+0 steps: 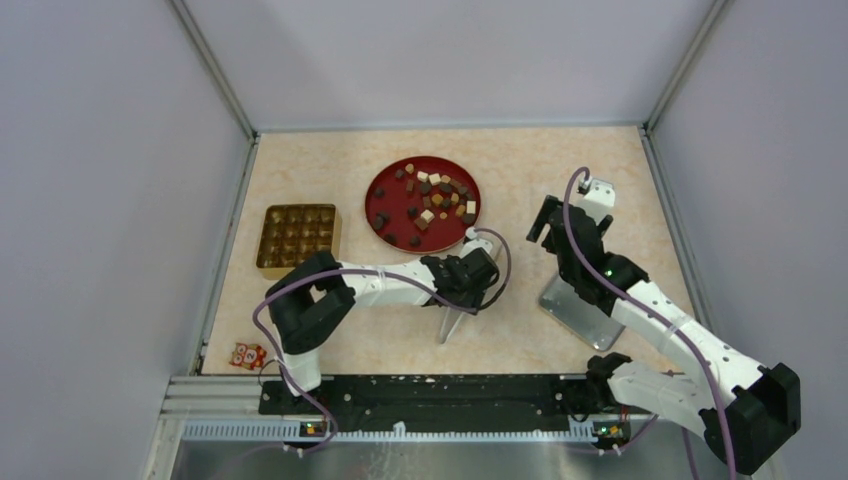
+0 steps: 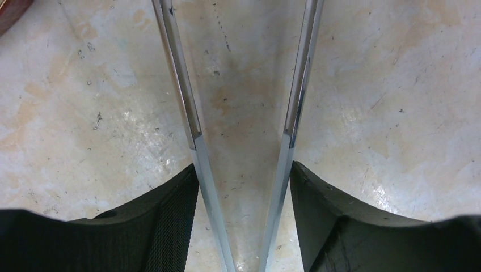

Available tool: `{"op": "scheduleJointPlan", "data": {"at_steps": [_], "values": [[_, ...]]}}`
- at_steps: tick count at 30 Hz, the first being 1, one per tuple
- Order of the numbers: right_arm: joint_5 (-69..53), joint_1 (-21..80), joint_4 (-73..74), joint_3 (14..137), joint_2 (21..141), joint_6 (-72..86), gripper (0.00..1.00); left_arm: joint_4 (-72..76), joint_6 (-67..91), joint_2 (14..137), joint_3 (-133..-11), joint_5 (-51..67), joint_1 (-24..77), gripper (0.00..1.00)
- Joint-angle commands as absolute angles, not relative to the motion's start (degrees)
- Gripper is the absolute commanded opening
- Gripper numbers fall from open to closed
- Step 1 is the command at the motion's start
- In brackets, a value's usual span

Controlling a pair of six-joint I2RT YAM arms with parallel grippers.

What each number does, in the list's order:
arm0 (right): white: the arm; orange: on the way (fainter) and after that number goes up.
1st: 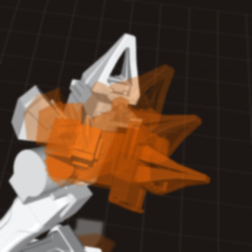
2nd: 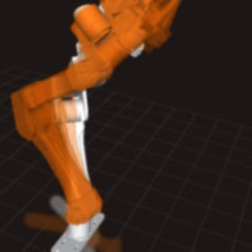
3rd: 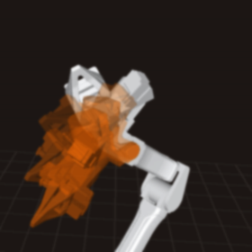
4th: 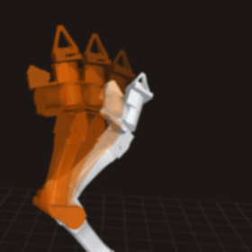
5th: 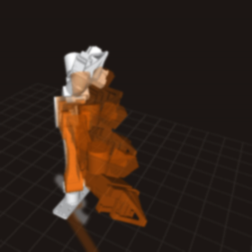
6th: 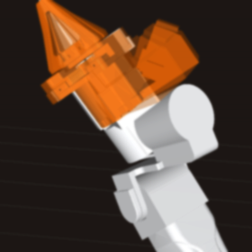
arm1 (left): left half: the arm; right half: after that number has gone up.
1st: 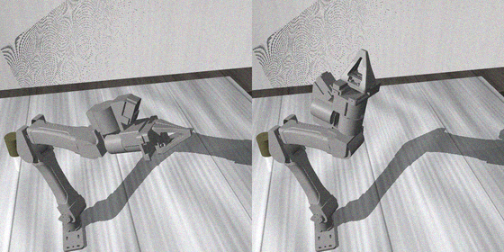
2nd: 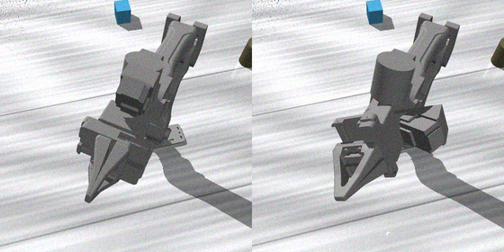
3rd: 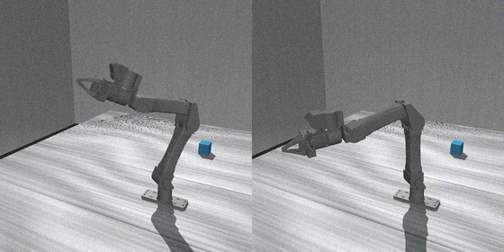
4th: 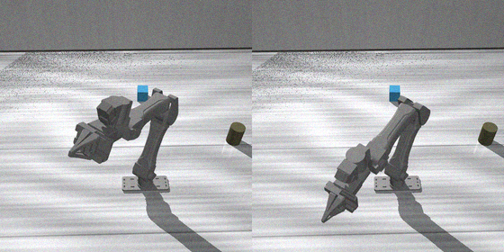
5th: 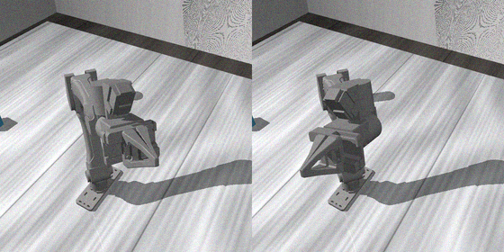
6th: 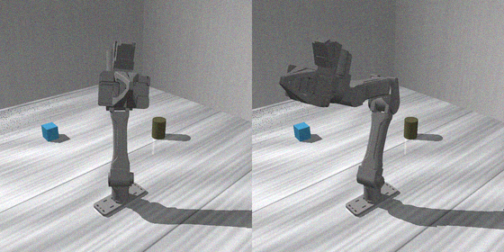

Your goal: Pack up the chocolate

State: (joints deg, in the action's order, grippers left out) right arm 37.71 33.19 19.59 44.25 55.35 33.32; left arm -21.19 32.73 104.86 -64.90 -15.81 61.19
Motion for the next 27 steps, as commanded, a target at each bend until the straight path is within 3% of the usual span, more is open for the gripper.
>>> {"op": "scheduleJointPlan", "data": {"at_steps": [1, 4, 9, 15, 27], "values": [[37.5, 32.7, 19.2, 44.6, 55.3, 34.1, 0.79, -20.8, 33.3, 106.4, -66.7, -17.0, 61.4, 0.65], [37.4, 32.7, 19.3, 44.4, 55.3, 34.5, 0.79, -22.2, 33.9, 107.0, -67.2, -18.3, 61.4, 0.63], [36.9, 32.7, 19.4, 44.3, 55.3, 34.8, 0.79, -23.0, 34.3, 107.9, -67.6, -18.0, 61.4, 0.48], [37.2, 32.7, 19.8, 44.4, 54.6, 34.9, 0.79, -23.8, 32.5, 106.7, -67.6, -17.2, 61.4, 0.01], [40.2, 32.7, 20.2, 45.3, 51.5, 32.7, 0.79, -31.1, 20.7, 87.1, -64.7, -16.4, 57.1, 0.00]]}}
